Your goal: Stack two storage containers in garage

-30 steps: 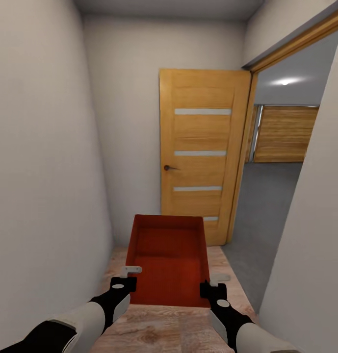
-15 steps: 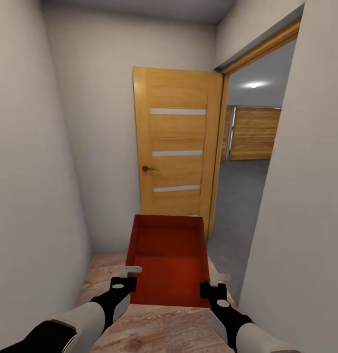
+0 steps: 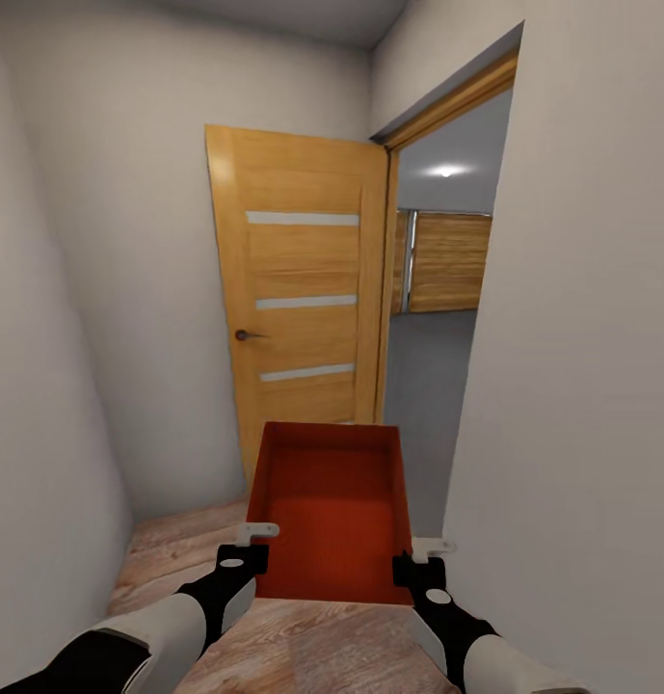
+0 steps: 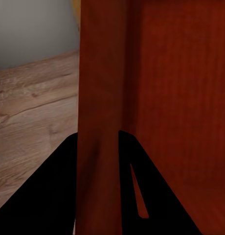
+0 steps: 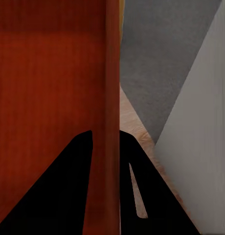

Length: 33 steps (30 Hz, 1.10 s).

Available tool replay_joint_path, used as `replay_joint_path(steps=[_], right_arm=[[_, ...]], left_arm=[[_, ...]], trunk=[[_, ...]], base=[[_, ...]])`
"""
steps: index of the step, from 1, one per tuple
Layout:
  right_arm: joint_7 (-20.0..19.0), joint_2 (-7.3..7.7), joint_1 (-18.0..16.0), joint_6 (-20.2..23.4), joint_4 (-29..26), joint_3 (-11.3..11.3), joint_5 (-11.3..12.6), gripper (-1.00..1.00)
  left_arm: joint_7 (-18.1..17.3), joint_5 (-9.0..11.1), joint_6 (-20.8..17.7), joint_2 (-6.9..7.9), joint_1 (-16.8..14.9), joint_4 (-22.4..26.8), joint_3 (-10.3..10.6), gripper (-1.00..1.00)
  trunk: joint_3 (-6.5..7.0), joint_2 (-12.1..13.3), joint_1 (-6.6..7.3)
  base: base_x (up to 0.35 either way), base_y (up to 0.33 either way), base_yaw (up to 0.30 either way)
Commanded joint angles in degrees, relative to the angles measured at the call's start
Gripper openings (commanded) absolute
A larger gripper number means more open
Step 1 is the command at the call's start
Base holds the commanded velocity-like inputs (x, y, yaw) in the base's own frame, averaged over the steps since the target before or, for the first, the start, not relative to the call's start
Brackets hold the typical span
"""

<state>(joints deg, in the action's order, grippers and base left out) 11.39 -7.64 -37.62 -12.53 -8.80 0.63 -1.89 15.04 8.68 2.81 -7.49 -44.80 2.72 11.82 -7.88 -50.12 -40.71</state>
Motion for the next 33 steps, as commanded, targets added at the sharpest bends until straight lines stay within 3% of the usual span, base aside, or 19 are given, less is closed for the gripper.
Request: replay_joint_path(steps=[1, 10, 28, 33], right_arm=[[-0.5, -0.03, -0.1, -0.7, -1.3, -1.9, -0.9, -1.00], [-0.5, -0.01, -0.1, -0.7, -1.3, -1.9, -0.9, -1.00], [-0.5, -0.04, -0.1, -0.7, -1.3, -1.9, -0.9, -1.00], [-0.4, -0.08, -0.1, -0.6, -1.3, -1.9, -0.9, -1.00]], left_arm=[[1.4, 0.8, 0.3, 1.48, 0.0, -0.2, -1.4, -1.00], [1.4, 0.8, 0.3, 1.43, 0.0, -0.2, -1.4, -1.00], [1.3, 0.8, 0.3, 1.42, 0.0, -0.2, -1.4, -1.00], [1.3, 0.8, 0.3, 1.42, 0.0, -0.2, -1.4, -1.00]], trunk=[[-0.09, -0.1, -0.01], [-0.09, -0.1, -0.01], [-0.09, -0.1, -0.01], [-0.09, -0.1, -0.01]], base=[[0.001, 0.000, -0.185], [0.119, 0.094, -0.045], [0.253, 0.216, -0.002], [0.285, 0.219, -0.157]])
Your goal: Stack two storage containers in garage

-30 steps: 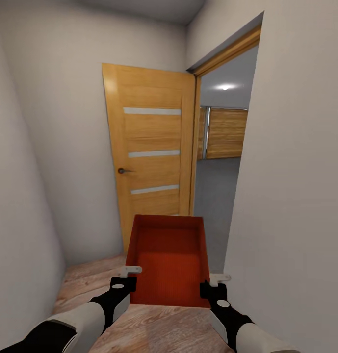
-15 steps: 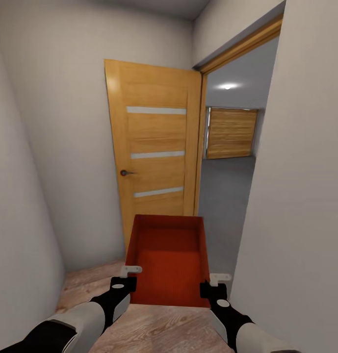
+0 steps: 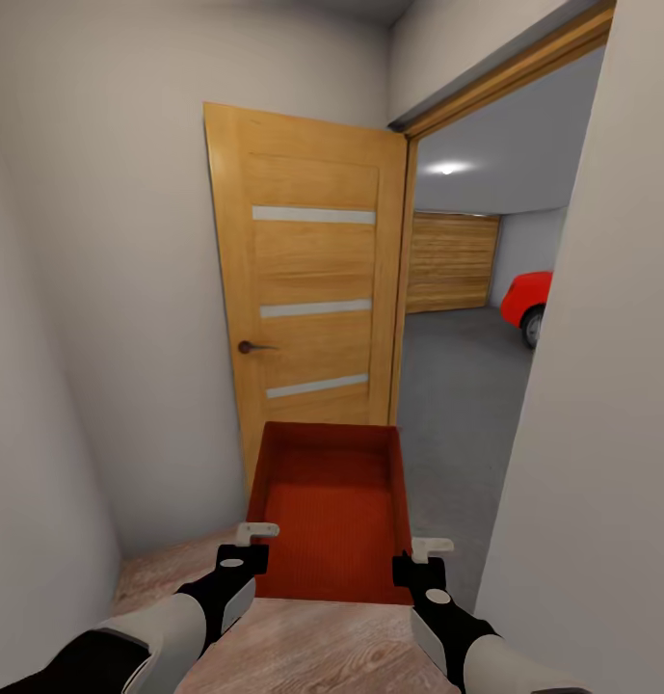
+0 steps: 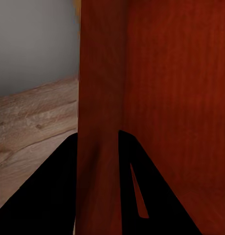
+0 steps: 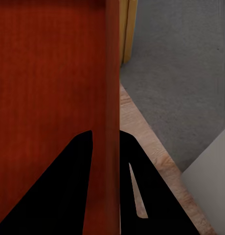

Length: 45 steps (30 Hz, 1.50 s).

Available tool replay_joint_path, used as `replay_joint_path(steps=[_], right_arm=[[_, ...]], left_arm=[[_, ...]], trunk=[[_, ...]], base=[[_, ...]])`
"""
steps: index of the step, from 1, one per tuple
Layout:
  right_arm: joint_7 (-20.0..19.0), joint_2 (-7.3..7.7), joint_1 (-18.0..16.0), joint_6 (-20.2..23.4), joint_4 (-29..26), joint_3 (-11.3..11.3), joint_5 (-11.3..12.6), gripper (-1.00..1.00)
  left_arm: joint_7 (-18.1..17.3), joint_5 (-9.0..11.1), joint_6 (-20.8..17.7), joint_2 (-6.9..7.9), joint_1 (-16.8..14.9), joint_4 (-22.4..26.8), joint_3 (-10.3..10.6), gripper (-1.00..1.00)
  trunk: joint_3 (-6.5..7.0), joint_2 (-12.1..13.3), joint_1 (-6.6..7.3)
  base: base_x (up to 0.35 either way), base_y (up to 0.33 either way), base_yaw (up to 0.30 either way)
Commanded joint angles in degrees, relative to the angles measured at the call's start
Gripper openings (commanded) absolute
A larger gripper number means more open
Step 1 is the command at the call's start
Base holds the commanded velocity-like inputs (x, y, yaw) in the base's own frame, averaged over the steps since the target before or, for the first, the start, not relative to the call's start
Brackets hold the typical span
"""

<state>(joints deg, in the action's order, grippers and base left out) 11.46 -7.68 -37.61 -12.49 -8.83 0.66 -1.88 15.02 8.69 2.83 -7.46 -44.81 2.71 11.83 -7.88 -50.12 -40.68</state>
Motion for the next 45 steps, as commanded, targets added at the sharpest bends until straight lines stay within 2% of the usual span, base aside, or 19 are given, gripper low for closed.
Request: replay_joint_path(steps=[1, 23, 38, 45], right_arm=[[-0.5, -0.05, -0.1, -0.6, -1.3, -2.0, -0.9, -1.00], [-0.5, -0.06, -0.1, -0.6, -1.3, -2.0, -0.9, -1.00], [-0.5, -0.06, -0.1, -0.6, -1.3, -2.0, -0.9, -1.00], [-0.6, -0.01, -0.1, -0.6, -1.3, -2.0, -0.9, -1.00]], left_arm=[[1.3, 0.8, 0.3, 1.40, 0.0, -0.2, -1.4, -1.00], [1.3, 0.8, 0.3, 1.35, 0.0, -0.1, -1.4, -1.00], [1.4, 0.8, 0.3, 1.31, 0.0, -0.2, -1.4, -1.00], [1.3, 0.8, 0.3, 1.31, 0.0, -0.2, -1.4, -1.00]], trunk=[[-0.09, -0.1, -0.04], [-0.09, -0.1, -0.04], [-0.09, -0.1, -0.04], [-0.09, -0.1, -0.04]], base=[[0.285, 0.219, -0.243], [0.281, 0.219, -0.277], [0.034, 0.024, -0.279], [0.189, 0.170, -0.065]])
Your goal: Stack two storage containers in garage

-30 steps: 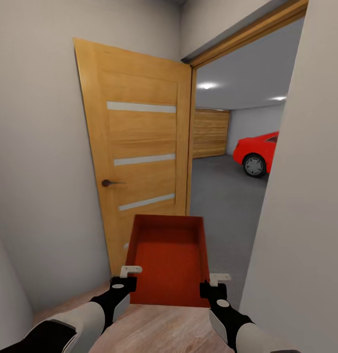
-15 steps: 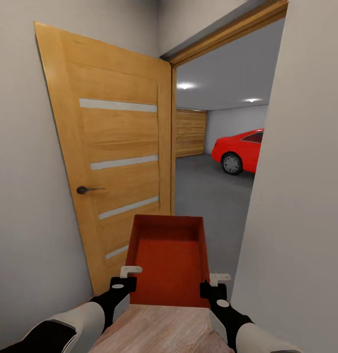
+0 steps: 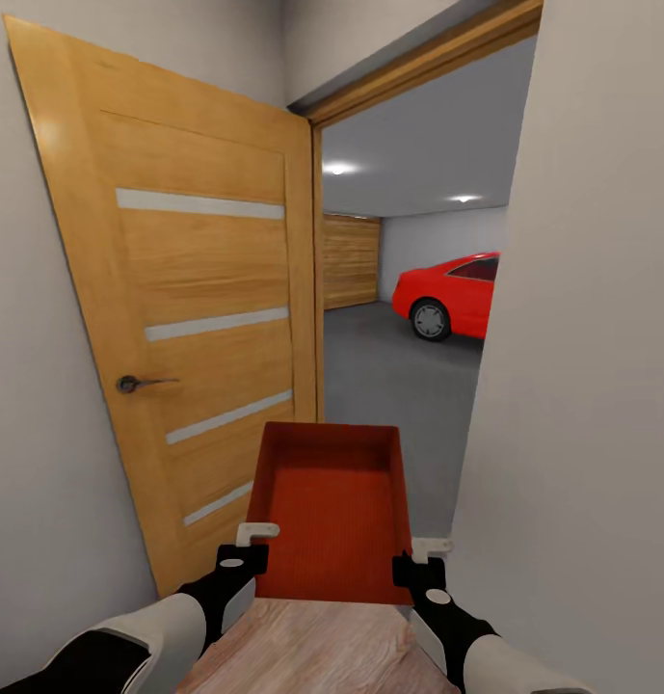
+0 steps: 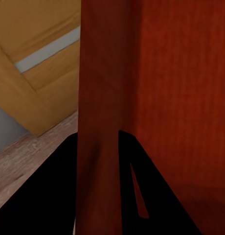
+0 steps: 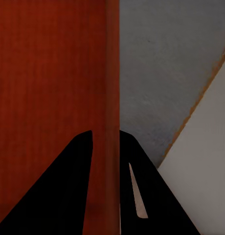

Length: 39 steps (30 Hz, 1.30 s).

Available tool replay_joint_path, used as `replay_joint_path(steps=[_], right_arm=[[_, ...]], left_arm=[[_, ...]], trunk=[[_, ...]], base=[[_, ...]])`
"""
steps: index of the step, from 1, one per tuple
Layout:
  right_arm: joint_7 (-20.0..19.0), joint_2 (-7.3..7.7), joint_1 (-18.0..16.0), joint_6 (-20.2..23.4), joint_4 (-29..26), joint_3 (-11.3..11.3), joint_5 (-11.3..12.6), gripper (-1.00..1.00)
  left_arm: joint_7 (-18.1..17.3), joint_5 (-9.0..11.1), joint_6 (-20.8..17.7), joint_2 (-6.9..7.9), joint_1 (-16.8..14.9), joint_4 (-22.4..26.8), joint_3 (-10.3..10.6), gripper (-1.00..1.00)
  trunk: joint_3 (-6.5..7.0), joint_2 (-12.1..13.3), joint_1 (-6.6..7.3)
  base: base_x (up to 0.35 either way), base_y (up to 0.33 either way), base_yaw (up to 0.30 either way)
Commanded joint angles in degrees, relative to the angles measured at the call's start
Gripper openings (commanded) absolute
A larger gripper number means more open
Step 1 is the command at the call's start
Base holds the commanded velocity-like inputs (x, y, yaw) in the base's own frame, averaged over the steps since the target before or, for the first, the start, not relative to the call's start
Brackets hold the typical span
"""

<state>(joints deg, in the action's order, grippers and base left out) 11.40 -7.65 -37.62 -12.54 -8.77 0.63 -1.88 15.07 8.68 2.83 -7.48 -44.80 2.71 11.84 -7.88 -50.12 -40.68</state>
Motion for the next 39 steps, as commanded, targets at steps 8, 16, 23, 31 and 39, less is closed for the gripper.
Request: replay_joint_path(steps=[8, 16, 23, 31, 39], right_arm=[[-0.5, 0.00, -0.1, -0.5, -1.3, -1.9, -0.9, -1.00], [-0.5, 0.00, -0.1, -0.5, -1.3, -1.9, -0.8, -1.00], [-0.5, 0.00, -0.1, -0.5, -1.3, -2.0, -0.8, -1.00], [-0.5, -0.01, -0.1, -0.5, -1.3, -2.0, -0.8, -1.00], [-0.5, -0.01, -0.1, -0.5, -1.3, -2.0, -0.8, -1.00]], left_arm=[[1.3, 0.8, 0.2, 1.33, 0.0, -0.2, -1.4, -1.00], [1.3, 0.7, 0.2, 1.27, 0.0, -0.2, -1.4, -1.00], [1.3, 0.7, 0.2, 1.24, 0.0, -0.2, -1.4, -1.00], [1.3, 0.7, 0.2, 1.24, 0.0, -0.2, -1.4, -1.00], [1.3, 0.7, 0.2, 1.24, 0.0, -0.2, -1.4, -1.00]], trunk=[[-0.09, -0.1, -0.03], [-0.09, -0.1, -0.03], [-0.09, -0.1, -0.03], [-0.09, -0.1, -0.03], [-0.09, -0.1, -0.03]], base=[[0.238, 0.226, -0.039], [0.240, 0.229, -0.266], [0.232, 0.206, -0.292], [0.218, 0.184, -0.286], [0.218, 0.184, -0.057]])
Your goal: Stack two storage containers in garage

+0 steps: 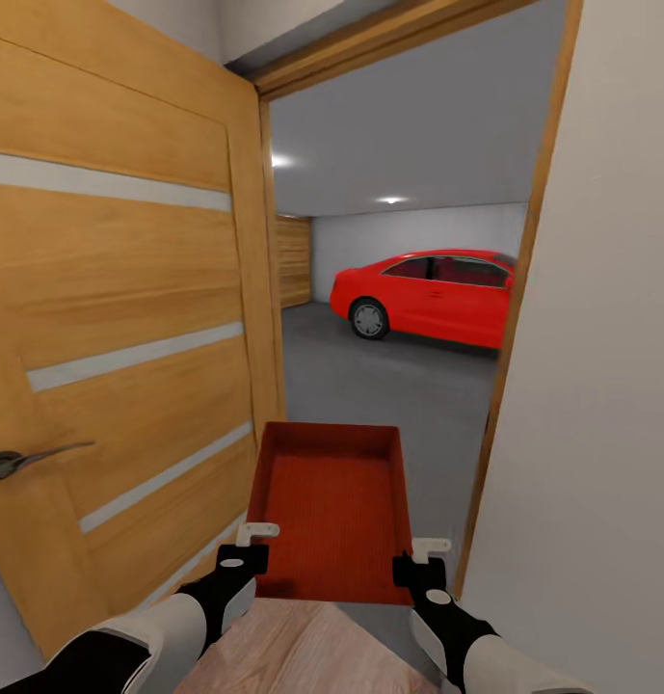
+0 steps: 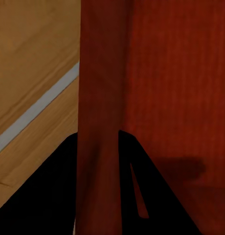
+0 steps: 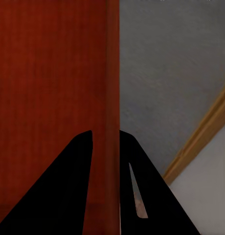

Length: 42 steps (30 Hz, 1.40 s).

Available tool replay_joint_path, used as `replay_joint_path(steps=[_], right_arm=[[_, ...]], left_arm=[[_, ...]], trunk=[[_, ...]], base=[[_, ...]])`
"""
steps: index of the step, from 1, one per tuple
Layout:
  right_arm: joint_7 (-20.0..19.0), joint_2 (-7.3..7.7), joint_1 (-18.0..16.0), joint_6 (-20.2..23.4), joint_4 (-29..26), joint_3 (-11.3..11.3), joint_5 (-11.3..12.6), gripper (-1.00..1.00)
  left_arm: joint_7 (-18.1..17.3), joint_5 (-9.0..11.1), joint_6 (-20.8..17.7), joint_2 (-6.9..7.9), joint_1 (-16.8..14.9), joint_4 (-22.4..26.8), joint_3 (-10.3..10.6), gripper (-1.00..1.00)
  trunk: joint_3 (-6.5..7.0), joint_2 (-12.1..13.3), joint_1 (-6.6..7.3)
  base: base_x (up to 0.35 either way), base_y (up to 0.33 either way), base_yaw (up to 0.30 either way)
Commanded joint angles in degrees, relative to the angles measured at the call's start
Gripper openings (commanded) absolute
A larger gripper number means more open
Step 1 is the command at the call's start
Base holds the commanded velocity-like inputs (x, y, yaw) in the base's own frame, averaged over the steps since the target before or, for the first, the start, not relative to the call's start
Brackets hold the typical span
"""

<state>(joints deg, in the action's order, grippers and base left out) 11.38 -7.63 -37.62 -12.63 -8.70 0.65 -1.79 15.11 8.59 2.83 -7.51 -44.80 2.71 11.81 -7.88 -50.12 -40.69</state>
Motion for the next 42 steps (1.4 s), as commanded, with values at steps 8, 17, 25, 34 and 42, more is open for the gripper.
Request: replay_joint_path(steps=[8, 17, 25, 34, 42], right_arm=[[-0.5, -0.02, -0.1, -0.5, -1.4, -2.0, -0.9, -1.00], [-0.5, -0.03, -0.1, -0.5, -1.4, -2.0, -0.9, -1.00], [-0.5, -0.03, -0.1, -0.5, -1.4, -2.1, -0.9, -1.00], [-0.5, -0.02, -0.1, -0.5, -1.4, -2.0, -0.9, -1.00], [-0.5, -0.01, -0.1, -0.5, -1.4, -2.1, -0.9, -1.00]], left_arm=[[1.2, 0.8, 0.2, 1.27, 0.0, -0.2, -1.4, -1.00], [1.2, 0.8, 0.2, 1.19, 0.0, -0.2, -1.4, -1.00], [1.2, 0.8, 0.2, 1.18, 0.0, -0.2, -1.4, -1.00], [1.2, 0.8, 0.2, 1.20, 0.0, -0.2, -1.4, -1.00], [1.2, 0.8, 0.2, 1.18, 0.0, -0.2, -1.4, -1.00]], trunk=[[-0.09, -0.1, -0.03], [-0.09, -0.1, -0.03], [-0.09, -0.1, -0.03], [-0.09, -0.1, -0.03], [-0.09, -0.1, -0.03]], base=[[0.218, 0.184, -0.016], [0.218, 0.184, -0.242], [0.227, 0.191, -0.284], [0.244, 0.213, -0.153], [0.246, 0.215, -0.058]])
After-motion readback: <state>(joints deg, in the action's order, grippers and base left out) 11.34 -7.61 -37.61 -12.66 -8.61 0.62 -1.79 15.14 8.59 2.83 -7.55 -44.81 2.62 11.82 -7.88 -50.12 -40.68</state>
